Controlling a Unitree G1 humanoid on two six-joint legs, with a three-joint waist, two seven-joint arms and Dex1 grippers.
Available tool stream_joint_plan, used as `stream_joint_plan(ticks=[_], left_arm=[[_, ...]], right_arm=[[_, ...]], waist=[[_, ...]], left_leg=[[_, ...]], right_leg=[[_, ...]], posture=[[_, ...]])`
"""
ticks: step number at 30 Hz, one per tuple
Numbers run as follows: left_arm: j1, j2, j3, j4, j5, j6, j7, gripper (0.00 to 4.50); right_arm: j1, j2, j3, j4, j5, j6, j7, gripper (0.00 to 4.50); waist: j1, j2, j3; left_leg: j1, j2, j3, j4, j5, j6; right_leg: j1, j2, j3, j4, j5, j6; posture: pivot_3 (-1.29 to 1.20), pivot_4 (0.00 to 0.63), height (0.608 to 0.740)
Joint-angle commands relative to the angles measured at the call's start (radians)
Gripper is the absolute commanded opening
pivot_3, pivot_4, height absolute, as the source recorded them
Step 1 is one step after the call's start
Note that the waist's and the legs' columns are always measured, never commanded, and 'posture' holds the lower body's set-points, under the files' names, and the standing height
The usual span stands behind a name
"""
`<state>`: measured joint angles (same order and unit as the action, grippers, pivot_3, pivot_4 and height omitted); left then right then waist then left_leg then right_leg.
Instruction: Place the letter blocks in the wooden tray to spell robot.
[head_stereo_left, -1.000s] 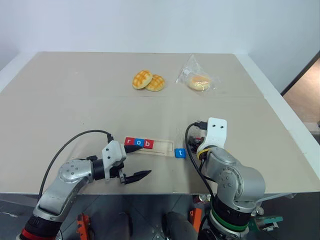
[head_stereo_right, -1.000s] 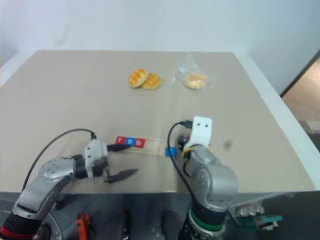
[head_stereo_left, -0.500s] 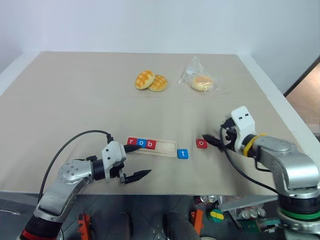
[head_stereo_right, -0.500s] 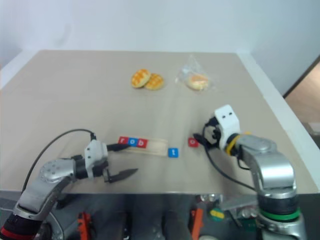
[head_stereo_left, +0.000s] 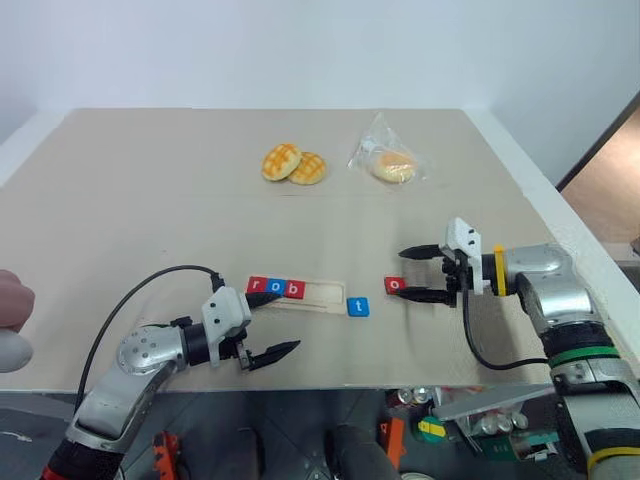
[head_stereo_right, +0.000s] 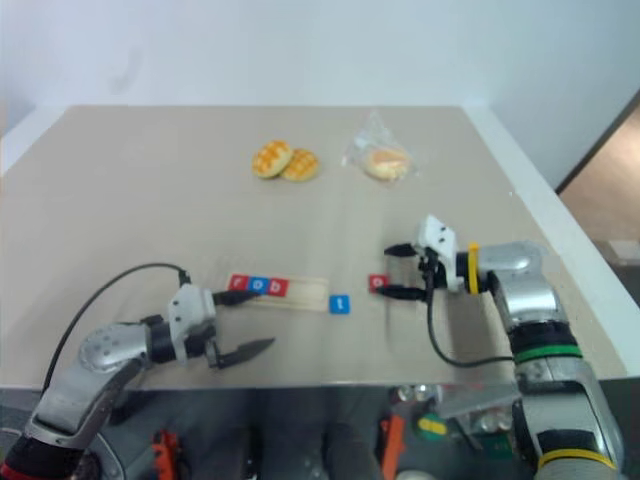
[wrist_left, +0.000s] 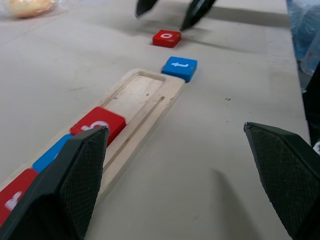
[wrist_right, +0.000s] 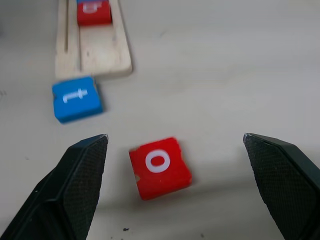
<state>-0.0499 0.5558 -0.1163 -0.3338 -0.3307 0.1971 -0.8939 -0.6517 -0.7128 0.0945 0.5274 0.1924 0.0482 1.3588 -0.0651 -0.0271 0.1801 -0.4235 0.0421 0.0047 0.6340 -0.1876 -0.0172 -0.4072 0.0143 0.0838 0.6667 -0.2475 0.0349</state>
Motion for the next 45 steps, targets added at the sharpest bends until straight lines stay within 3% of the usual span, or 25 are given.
stream_joint_plan(ticks=[1,9,22,25,29,30,32,39,45], left_arm=[[0.008,0.01,0.03,-0.047,-0.001,-0.011,0.019,4.5],[0.017,0.016,0.03,-0.056,-0.004,-0.007,0.032,4.5],[-0.01,0.007,0.015,-0.021,-0.005,-0.016,0.025,4.5],[-0.017,0.006,0.012,-0.011,-0.005,-0.019,0.02,4.5],[-0.033,0.003,0.007,0.006,-0.003,-0.023,0.013,4.5],[-0.035,0.002,0.006,0.01,-0.002,-0.025,0.01,4.5],[-0.04,0.001,0.005,0.017,-0.001,-0.028,0.005,4.5],[-0.056,-0.001,0.006,0.038,-0.003,-0.036,-0.009,4.5],[-0.048,-0.023,0.041,0.038,-0.02,-0.012,0.034,4.5]], right_arm=[[-0.035,0.027,0.017,0.089,-0.029,-0.095,0.028,4.48],[-0.011,0.05,0.011,0.157,-0.046,-0.128,0.005,4.24],[0.253,0.043,-0.059,-0.303,0.026,0.137,-0.174,4.24],[0.323,0.043,-0.073,-0.412,0.033,0.193,-0.224,3.88],[0.397,0.037,-0.092,-0.525,0.043,0.256,-0.287,2.48],[0.412,0.036,-0.097,-0.55,0.045,0.272,-0.305,1.85],[0.442,0.033,-0.108,-0.593,0.046,0.296,-0.341,1.27],[0.468,0.039,-0.134,-0.642,0.057,0.336,-0.426,1.24],[0.276,0.057,-0.101,-0.665,0.12,0.399,-0.417,1.24]], waist=[[0.002,0.0,0.0],[0.009,0.0,0.0],[0.016,0.0,-0.001],[0.018,0.0,-0.001],[0.02,0.0,-0.001],[0.02,0.0,-0.001],[0.02,0.0,-0.001],[0.02,0.0,-0.001],[0.016,0.0,-0.001]], left_leg=[[0.0,-0.001,0.0,0.0,0.0,0.0],[0.0,-0.002,0.001,0.0,0.0,0.0],[0.002,0.0,0.001,0.0,0.0,0.0],[0.002,0.0,0.001,0.001,0.0,0.0],[0.001,-0.001,0.0,0.0,0.0,0.0],[0.001,-0.001,0.001,0.001,0.0,-0.001],[0.001,-0.001,0.001,0.001,0.0,-0.001],[0.001,-0.002,0.001,0.001,0.0,-0.001],[0.001,-0.002,0.003,0.002,0.0,-0.001]], right_leg=[[0.0,-0.001,0.0,0.0,0.0,0.0],[0.0,-0.002,0.001,0.0,0.0,0.001],[0.001,-0.001,0.001,0.001,0.001,0.0],[0.001,-0.001,0.001,0.001,0.001,0.0],[0.001,-0.001,0.001,0.001,0.0,0.001],[0.001,-0.001,0.001,0.001,0.0,0.001],[0.001,-0.001,0.001,0.001,0.0,0.001],[0.001,-0.002,0.001,0.001,0.0,0.001],[0.0,-0.002,0.003,0.001,0.0,0.0]], posture=[[0.0,0.15,0.74],[0.0,0.15,0.74],[0.0,0.15,0.74],[0.0,0.15,0.74],[0.0,0.15,0.74],[0.0,0.15,0.74],[0.0,0.15,0.74],[0.0,0.15,0.74],[0.0,0.15,0.74]])
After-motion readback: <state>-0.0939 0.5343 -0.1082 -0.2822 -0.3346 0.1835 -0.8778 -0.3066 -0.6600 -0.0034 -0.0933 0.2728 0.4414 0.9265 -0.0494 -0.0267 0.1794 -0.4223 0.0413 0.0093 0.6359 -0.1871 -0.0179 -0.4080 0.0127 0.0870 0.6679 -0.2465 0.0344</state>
